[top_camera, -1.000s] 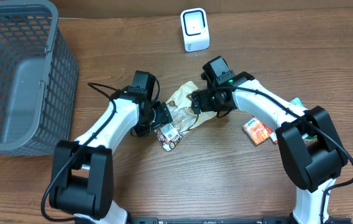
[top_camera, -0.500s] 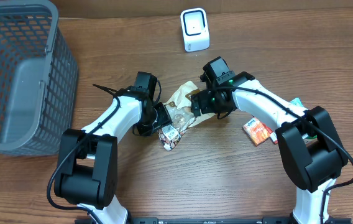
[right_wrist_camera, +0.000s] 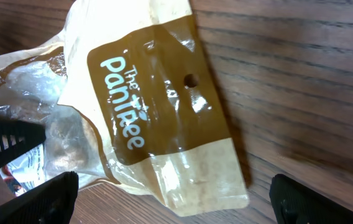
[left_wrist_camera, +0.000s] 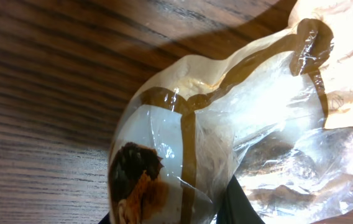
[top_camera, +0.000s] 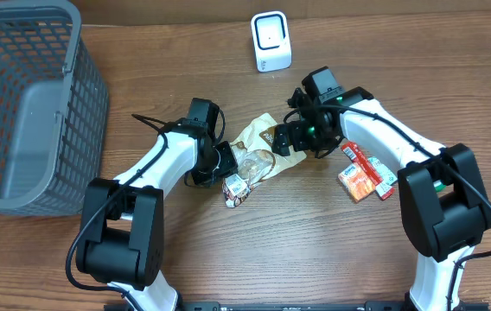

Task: Scan the item barcode

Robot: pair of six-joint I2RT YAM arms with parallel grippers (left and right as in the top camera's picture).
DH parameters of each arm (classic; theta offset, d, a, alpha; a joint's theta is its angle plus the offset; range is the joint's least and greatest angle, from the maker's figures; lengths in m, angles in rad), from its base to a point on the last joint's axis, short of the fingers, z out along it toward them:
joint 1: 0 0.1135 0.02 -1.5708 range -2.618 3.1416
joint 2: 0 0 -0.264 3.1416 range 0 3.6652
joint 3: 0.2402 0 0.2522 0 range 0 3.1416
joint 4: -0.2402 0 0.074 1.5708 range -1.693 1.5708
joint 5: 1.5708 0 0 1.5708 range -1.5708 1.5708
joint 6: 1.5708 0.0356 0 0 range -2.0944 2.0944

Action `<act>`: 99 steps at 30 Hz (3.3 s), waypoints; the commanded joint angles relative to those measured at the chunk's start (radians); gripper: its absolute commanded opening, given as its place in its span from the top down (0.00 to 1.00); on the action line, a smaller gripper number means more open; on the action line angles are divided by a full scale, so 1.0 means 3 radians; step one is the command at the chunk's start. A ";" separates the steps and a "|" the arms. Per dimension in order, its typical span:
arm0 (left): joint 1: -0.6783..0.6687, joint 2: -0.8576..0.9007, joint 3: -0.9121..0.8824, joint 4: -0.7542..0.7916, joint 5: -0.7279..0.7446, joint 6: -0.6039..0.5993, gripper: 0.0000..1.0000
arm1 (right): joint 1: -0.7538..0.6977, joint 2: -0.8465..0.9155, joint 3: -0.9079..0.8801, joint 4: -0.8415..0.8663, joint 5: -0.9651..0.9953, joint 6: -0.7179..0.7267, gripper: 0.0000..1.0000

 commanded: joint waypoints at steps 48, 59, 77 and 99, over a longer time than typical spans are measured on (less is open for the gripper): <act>0.0650 0.0009 0.0651 -0.0657 0.2023 0.1292 0.96 | -0.0281 -0.0106 -0.0388 0.0914 -0.2350 0.0037 0.38; 0.0650 0.0009 0.0651 -0.0572 0.1403 0.1288 0.56 | -0.0317 -0.0106 -0.0388 0.0890 -0.2340 0.0039 0.60; 0.0638 0.0017 0.0829 -0.0387 0.1321 0.1174 0.38 | -0.0226 -0.0107 -0.0388 0.0881 -0.1966 -0.0240 0.66; 0.0492 -0.0022 0.0865 -0.0434 0.1063 0.1102 0.10 | -0.0090 -0.0191 -0.0387 0.0941 -0.1890 -0.0253 0.95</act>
